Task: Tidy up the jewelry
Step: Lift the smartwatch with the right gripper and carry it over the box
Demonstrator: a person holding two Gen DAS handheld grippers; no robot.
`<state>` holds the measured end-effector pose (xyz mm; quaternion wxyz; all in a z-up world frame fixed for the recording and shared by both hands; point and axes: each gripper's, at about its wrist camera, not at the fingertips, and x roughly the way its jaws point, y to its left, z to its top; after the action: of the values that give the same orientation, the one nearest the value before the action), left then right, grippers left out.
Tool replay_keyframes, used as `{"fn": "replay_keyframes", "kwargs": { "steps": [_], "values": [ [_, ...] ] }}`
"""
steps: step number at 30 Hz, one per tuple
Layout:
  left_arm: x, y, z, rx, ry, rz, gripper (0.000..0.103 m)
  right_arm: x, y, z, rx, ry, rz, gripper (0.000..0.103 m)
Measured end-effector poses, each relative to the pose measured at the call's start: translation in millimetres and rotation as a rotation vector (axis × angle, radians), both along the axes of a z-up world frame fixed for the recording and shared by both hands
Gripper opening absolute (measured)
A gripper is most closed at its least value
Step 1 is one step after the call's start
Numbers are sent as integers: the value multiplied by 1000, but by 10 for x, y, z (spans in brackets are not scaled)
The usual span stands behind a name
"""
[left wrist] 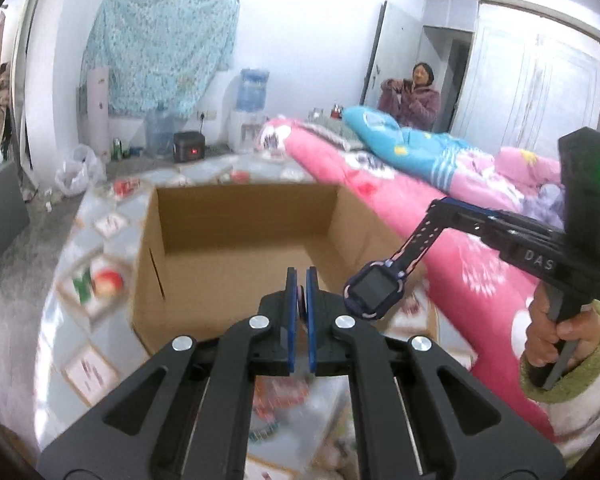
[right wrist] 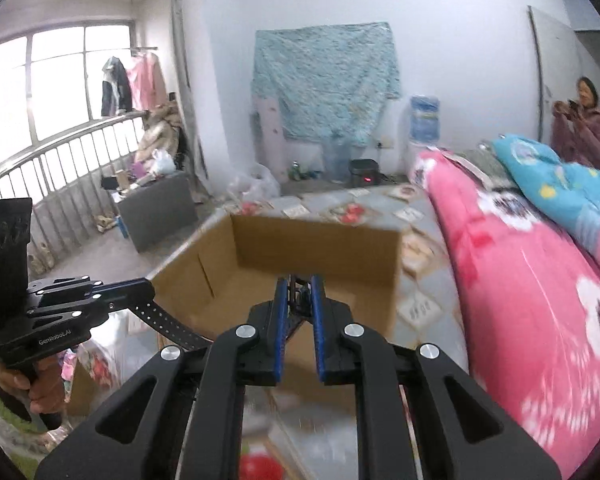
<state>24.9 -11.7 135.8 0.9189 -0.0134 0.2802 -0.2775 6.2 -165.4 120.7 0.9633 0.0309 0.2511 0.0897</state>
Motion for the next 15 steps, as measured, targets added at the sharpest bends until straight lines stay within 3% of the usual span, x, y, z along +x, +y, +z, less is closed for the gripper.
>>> {"fn": "replay_keyframes", "kwargs": {
  "steps": [1, 2, 8, 12, 15],
  "values": [
    [113, 8, 55, -3, 1, 2, 4, 171, 6, 47, -1, 7, 11, 11],
    [283, 19, 98, -6, 13, 4, 4, 330, 11, 68, 1, 22, 18, 3],
    [1343, -118, -42, 35, 194, 14, 2, 1424, -43, -139, 60, 223, 33, 3],
    [1851, -275, -306, 154, 288, 48, 3, 1886, -68, -355, 61, 308, 10, 3],
    [2034, -318, -421, 208, 301, 66, 3, 1966, -63, -391, 66, 317, 18, 3]
  ]
}}
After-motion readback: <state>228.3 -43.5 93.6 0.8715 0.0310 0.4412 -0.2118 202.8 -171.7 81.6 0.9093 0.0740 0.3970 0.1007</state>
